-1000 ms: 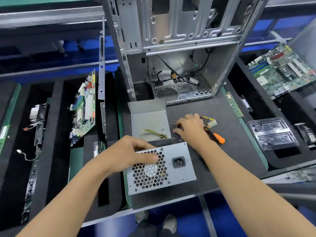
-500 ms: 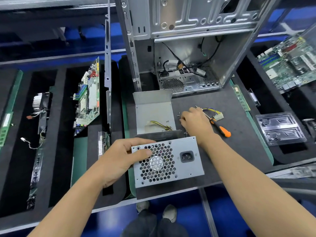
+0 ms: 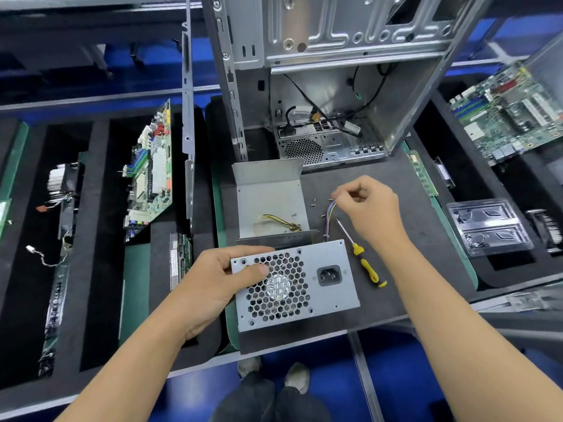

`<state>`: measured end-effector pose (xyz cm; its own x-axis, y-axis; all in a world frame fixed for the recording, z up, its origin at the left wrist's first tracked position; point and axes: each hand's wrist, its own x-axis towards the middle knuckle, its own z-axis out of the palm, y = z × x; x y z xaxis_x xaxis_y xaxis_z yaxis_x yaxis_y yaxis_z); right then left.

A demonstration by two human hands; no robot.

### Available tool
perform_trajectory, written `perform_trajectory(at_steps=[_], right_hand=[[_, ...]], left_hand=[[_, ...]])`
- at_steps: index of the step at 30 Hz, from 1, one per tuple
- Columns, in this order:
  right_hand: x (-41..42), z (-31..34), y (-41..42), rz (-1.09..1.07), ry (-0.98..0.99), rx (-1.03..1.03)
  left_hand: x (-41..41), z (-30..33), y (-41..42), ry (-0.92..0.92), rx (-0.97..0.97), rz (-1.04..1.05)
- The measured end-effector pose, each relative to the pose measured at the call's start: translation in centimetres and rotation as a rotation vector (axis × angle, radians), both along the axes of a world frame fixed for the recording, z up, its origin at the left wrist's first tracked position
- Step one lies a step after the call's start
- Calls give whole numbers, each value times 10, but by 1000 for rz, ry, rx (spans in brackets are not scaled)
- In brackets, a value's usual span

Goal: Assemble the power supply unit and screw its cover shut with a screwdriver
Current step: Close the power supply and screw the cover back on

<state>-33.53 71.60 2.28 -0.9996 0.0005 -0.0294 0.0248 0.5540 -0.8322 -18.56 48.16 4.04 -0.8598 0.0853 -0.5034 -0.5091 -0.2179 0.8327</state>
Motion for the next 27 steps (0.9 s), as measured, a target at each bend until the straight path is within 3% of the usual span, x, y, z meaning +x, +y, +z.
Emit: perform_trajectory(at_steps=[7,15,21,27], right_hand=[[51,57,-5,251,17,-211],[84,57,-14,466,356,125],[85,49,-17,591,475,268],[84,45,-22,556,482,259]], left_hand=[[-2,2,1,-6,11,18],[-3,1,1,3,36,34],[-4,0,1,2,48,50],[-4,0,0,-3,57,49]])
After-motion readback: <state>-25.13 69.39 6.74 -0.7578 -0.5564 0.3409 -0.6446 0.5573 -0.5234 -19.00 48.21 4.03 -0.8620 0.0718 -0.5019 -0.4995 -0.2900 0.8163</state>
